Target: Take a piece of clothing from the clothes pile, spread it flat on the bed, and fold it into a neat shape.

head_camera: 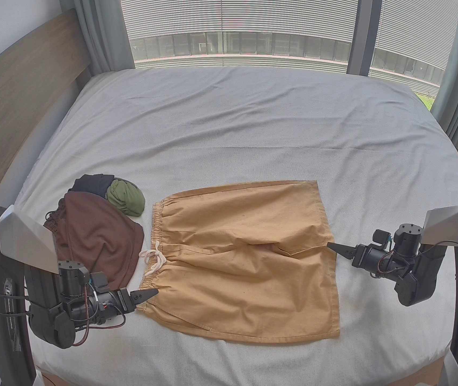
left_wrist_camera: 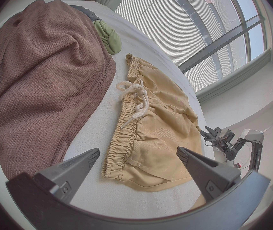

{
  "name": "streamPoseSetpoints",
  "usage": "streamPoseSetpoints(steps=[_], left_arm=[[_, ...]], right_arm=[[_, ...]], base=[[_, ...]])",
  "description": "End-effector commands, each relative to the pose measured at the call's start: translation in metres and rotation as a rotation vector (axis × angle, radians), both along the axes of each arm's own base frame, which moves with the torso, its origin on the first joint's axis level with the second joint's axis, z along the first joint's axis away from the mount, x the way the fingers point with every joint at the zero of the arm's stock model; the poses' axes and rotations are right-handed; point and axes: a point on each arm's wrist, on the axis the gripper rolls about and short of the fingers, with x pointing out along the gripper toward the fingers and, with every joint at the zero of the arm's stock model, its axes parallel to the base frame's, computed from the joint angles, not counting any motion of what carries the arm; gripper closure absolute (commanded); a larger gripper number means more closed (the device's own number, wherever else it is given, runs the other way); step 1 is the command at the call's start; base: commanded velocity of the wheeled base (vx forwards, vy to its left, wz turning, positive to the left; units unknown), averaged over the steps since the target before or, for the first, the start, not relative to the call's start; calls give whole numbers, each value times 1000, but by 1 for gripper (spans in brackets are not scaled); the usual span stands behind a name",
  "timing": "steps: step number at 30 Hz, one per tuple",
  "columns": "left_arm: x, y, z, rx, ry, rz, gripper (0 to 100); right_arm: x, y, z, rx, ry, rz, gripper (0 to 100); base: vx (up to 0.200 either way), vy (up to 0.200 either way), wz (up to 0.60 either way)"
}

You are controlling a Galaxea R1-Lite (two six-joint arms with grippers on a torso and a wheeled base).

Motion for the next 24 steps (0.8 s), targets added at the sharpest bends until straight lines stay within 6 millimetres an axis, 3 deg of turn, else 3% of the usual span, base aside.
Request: streamPoseSetpoints(steps=[1, 6, 24], left_arm=[[-1, 0, -2, 2, 10, 3, 0], [-6, 0, -5, 5, 36, 2, 0], [-6, -6, -12, 9, 53, -19, 0]], right_arm=[[-7, -1, 18, -4, -25, -1, 0], [-17, 3, 31, -3, -31, 11, 0], [-17, 3, 31, -4, -34, 11, 0]], base=[[0, 0, 0], [0, 0, 0], [0, 0, 0]])
